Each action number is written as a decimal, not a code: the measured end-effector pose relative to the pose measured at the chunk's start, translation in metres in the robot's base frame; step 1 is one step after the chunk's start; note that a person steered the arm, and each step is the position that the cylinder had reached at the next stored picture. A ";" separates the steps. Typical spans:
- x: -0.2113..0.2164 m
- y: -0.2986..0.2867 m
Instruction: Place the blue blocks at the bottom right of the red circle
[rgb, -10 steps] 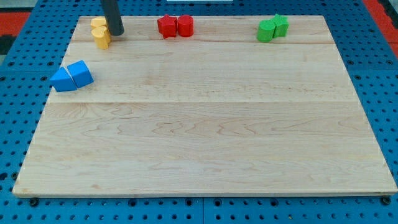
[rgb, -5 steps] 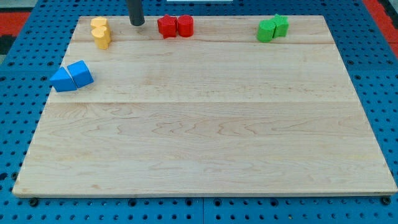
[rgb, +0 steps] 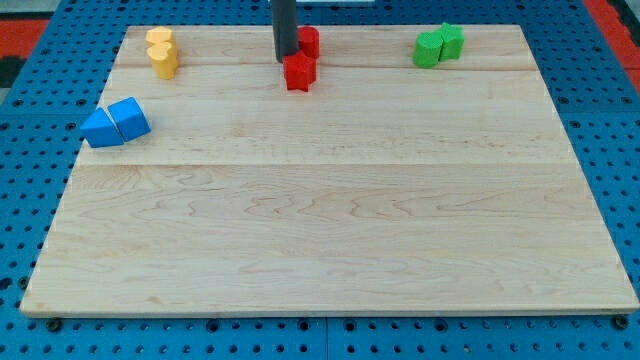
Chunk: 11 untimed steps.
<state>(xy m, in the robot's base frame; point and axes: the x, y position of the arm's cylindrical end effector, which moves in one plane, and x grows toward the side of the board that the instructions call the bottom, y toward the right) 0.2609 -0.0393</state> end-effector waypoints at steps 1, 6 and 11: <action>0.000 0.012; 0.000 0.001; 0.091 -0.010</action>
